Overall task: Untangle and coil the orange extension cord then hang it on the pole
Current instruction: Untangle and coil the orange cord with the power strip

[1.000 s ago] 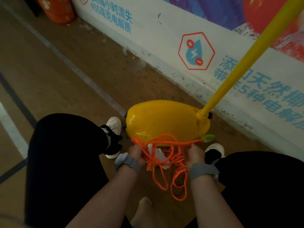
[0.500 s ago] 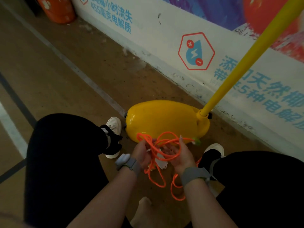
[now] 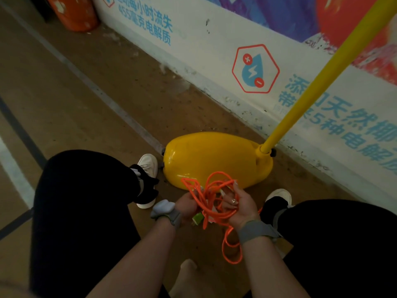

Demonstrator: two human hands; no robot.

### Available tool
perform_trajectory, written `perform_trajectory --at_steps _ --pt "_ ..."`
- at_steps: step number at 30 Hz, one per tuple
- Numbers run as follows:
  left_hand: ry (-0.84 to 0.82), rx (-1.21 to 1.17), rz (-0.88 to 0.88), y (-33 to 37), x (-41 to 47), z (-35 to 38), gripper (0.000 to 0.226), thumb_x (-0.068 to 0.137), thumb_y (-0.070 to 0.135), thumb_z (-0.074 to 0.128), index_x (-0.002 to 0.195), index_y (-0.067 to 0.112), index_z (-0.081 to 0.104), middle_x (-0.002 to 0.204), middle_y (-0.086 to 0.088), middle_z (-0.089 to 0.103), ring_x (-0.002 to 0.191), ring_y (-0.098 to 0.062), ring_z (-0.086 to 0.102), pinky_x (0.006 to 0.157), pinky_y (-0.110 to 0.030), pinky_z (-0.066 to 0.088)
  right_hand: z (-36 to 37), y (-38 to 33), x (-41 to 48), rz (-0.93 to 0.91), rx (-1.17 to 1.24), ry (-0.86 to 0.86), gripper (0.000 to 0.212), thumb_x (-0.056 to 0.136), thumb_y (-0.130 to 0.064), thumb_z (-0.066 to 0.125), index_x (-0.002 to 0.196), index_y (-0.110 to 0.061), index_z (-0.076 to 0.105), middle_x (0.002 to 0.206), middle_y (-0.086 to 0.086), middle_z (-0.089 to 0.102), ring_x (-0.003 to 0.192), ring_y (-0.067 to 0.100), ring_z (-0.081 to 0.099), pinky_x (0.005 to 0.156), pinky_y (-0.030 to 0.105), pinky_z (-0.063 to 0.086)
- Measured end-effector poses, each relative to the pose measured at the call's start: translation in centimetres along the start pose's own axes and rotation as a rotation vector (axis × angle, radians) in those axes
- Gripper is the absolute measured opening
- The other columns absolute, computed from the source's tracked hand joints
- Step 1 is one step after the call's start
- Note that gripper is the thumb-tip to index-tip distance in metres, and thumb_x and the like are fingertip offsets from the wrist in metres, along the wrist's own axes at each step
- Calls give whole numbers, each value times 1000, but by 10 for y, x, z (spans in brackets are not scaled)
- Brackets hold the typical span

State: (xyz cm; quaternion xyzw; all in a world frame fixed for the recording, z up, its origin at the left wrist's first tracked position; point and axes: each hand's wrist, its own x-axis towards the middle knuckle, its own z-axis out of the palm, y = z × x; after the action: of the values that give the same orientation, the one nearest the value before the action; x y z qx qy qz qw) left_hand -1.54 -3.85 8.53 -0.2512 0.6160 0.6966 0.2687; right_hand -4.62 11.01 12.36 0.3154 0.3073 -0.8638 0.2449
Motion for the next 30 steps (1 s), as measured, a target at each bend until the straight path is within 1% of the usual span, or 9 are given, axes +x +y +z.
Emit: perform_trajectory --at_steps 3,6,9,11,14,17,21,26,30 --pt "32 446 196 1 -2 -5 35 94 -4 48 129 -9 49 132 -24 52 121 -33 52 95 -23 37 2 0 -1 -58 -106 -3 18 99 -15 42 88 -14 56 70 5 54 32 1 33 28 12 26" --pt "30 527 239 -1 -3 1 28 93 -1 52 120 -7 56 114 -23 61 107 -33 58 88 -21 39 5 0 -3 -127 -220 52 30 95 2 40 98 -17 63 69 -1 62 36 2 36 33 13 29" --pt "44 433 58 0 -7 5 20 89 -3 51 108 -2 61 85 -9 61 76 -22 59 85 -39 47 4 -2 -3 -160 -246 91 33 94 5 40 95 -17 64 78 -1 68 35 1 34 32 13 28" --pt "56 400 49 1 -7 7 27 91 -3 45 115 -9 56 101 -24 64 92 -39 62 85 -43 48 4 -4 -1 -168 -248 109 30 93 4 43 94 -16 64 73 -1 66 34 1 33 30 13 27" --pt "88 430 105 3 -10 10 32 97 -2 37 126 -9 51 123 -28 57 115 -41 54 91 -33 44 5 -4 -1 -152 -207 96 20 93 -4 46 92 -17 61 75 -3 64 33 0 33 30 12 26" --pt "114 390 122 3 -10 9 31 100 4 37 125 3 55 121 -21 61 96 -27 58 79 -28 45 3 -5 -1 -131 -150 76 11 93 -22 52 87 -17 60 83 -2 64 33 0 32 30 12 25" --pt "53 283 94 -1 -10 5 23 90 20 49 106 22 65 106 -21 66 84 -24 54 75 -38 45 1 -12 -1 -136 -39 48 31 94 -41 49 82 -14 58 79 -2 62 29 1 29 27 11 22" --pt "62 220 122 4 -11 6 21 99 12 46 94 18 65 81 -7 61 66 -11 50 70 -30 40 6 -20 -5 -137 59 -4 19 98 -18 44 87 -10 58 81 2 67 28 1 29 28 10 23" --pt "228 449 136 2 -6 1 24 98 12 47 107 2 68 91 -13 63 80 -16 51 63 -24 28 6 -12 -3 -153 -136 7 28 94 7 34 92 -8 57 84 4 68 31 1 28 30 12 24"
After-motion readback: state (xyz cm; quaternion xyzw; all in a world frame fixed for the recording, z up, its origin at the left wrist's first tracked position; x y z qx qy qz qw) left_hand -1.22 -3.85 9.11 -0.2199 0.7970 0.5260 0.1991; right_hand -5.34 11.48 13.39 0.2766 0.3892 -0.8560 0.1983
